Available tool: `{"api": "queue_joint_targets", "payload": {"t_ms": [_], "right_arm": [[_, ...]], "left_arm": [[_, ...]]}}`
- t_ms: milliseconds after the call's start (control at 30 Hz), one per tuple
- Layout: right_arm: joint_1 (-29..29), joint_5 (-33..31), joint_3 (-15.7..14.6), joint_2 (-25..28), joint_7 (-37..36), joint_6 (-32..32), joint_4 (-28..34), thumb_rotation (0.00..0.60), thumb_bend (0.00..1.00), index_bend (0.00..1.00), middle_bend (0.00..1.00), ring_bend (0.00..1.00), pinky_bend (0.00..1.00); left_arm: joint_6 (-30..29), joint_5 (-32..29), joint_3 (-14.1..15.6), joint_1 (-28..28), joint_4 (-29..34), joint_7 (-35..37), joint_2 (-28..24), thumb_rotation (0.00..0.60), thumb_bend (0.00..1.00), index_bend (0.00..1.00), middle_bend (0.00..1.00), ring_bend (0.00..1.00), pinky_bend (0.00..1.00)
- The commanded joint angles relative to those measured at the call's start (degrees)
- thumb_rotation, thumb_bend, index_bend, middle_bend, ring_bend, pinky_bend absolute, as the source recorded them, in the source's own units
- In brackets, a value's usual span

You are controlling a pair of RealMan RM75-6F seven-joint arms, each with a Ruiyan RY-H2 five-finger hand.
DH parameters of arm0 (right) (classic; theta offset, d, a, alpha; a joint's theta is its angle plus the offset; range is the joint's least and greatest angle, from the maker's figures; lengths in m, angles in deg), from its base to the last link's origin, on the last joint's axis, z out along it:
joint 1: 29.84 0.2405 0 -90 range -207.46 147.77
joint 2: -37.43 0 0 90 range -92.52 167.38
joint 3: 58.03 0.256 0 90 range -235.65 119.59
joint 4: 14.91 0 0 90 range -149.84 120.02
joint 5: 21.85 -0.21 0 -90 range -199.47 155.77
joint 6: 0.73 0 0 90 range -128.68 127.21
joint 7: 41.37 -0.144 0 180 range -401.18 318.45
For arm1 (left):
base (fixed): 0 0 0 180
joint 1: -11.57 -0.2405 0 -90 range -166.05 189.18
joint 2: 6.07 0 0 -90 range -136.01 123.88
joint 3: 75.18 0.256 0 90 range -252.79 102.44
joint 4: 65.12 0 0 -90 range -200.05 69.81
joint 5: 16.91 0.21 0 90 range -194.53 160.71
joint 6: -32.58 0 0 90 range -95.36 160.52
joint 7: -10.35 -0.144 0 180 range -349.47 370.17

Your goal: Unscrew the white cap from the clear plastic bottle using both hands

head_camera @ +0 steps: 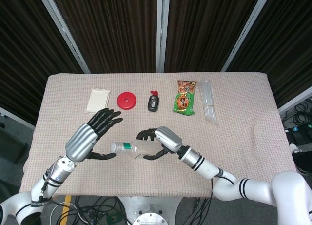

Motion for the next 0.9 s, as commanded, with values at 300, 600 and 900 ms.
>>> {"api": "queue_joint_targets", "payload": {"t_ms": [300, 600, 900], "right_arm": [[-0.5, 0.6, -0.1, 0.3, -0.6, -1.3, 0.4, 0.6, 0.33, 0.59, 0.52, 0.42, 0.55], [-0.2, 0.5, 0.0, -0.1, -0.3, -1.0, 0.3, 0.6, 0.33, 0.59, 0.52, 0.42, 0.55], [-0.5, 0.6, -0.1, 0.3, -0.6, -1.4, 0.6, 0.6, 0.33, 0.59, 0.52, 0.42, 0.55]], "left_arm": [[0.5, -0.8, 0.6, -0.3, -0.6, 0.0, 0.3, 0.6, 0.0, 0.1, 0.04, 0.0, 0.02], [0.1, -0.2, 0.1, 0.1, 0.7, -0.8, -0.1, 0.6, 0.0, 0.1, 0.04, 0.0, 0.02], [-0.1, 0.0, 0.7, -0.4, 0.5, -0.8, -0.2, 0.6, 0.0, 0.1, 0.04, 0.0, 0.02]]}}
